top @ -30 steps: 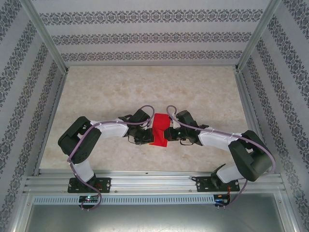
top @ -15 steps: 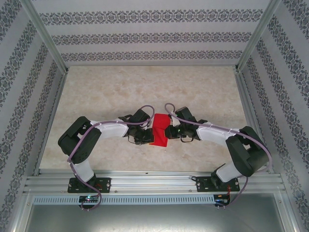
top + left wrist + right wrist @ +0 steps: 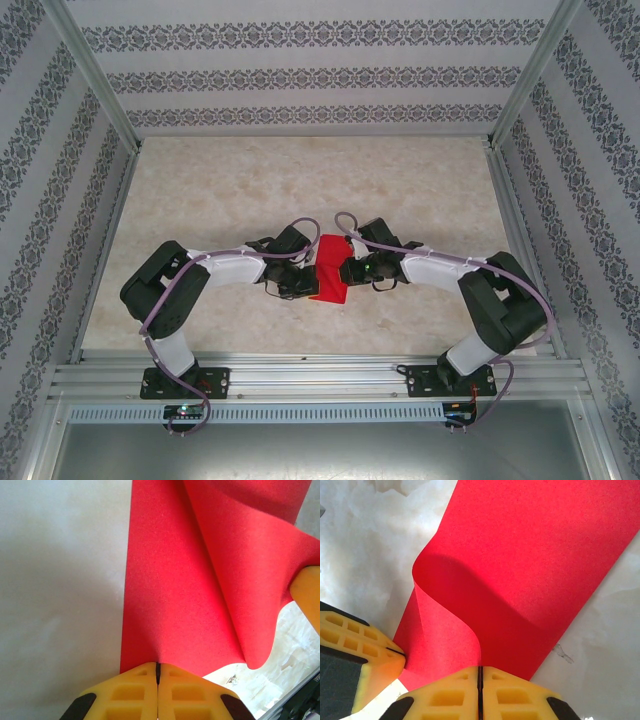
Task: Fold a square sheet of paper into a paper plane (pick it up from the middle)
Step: Fold the triangle a second time at the center of the table.
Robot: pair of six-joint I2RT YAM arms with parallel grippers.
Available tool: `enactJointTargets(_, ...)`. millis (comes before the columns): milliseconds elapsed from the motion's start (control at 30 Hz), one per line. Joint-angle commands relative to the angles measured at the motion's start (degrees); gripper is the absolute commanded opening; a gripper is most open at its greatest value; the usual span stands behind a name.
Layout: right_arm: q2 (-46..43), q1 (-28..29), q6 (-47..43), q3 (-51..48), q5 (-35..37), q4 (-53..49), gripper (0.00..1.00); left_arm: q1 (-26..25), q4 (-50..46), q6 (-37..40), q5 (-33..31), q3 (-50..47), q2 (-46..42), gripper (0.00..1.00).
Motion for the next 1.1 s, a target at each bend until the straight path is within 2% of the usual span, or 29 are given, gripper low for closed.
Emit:
enactJointTargets(0, 1.0, -0.6, -1.5, 1.8, 2.3, -2.2, 0.09, -0.7, -3.1, 1.2, -2.8, 0.2, 2.0, 0.08)
enactJointTargets(1067, 3.2, -0.3, -2.1, 4.1, 3.1, -4.2, 0.10, -0.7, -3.2, 1.6, -2.8, 0.1, 2.2, 0.08)
